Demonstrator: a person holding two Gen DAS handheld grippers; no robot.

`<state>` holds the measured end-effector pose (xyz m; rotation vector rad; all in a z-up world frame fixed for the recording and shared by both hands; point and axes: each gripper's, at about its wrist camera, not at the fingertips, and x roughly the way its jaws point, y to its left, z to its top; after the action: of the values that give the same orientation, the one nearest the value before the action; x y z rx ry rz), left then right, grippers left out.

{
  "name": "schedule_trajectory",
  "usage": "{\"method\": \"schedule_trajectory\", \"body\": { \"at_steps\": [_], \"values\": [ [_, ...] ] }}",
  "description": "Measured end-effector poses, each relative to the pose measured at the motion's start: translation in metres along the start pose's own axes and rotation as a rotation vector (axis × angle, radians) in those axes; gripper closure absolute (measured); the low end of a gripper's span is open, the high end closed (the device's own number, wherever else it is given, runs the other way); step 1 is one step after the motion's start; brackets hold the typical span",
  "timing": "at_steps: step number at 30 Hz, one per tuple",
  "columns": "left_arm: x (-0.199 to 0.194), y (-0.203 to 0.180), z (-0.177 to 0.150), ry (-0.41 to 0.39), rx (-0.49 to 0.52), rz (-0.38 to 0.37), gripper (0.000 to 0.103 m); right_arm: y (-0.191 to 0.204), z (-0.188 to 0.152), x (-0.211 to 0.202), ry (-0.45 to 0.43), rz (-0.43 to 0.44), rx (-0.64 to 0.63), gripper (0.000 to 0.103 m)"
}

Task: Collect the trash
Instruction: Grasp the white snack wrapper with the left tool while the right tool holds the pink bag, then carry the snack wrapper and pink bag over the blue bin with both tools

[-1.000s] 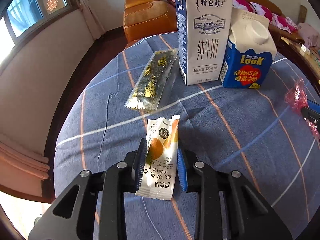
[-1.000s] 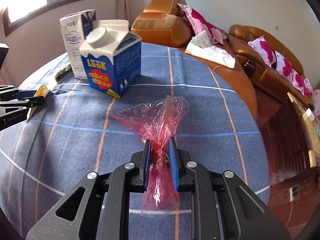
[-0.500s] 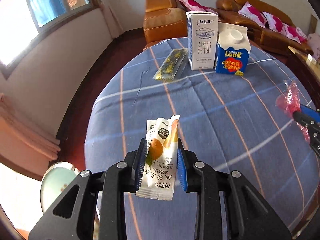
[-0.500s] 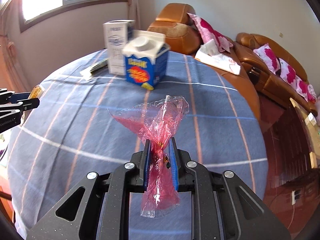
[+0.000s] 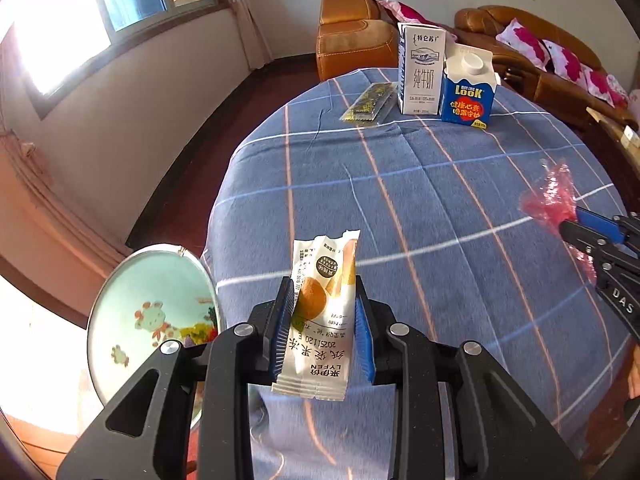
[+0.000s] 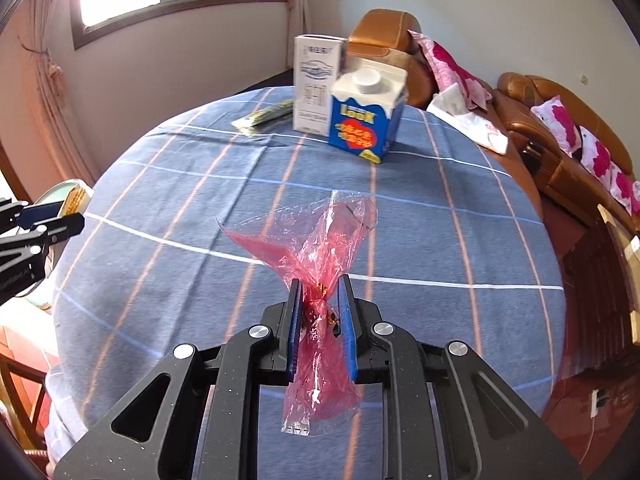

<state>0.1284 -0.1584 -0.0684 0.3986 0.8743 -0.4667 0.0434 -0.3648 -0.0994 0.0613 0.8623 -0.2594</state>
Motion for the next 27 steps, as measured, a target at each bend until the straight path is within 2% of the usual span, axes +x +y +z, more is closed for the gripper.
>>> {"method": "schedule_trajectory", "body": {
  "at_steps": [14, 27],
  "values": [
    [-0.019, 0.035, -0.043, -0.005, -0.105, 0.035, 0.074, 0.062, -0.005, -0.015, -0.020, 0.069, -0.072, 0.084],
    [-0.036, 0.074, -0.068, -0.022, -0.206, 0.053, 0.074, 0.115, 0.005, -0.023, -0.040, 0.158, -0.111, 0.084]
  ]
}}
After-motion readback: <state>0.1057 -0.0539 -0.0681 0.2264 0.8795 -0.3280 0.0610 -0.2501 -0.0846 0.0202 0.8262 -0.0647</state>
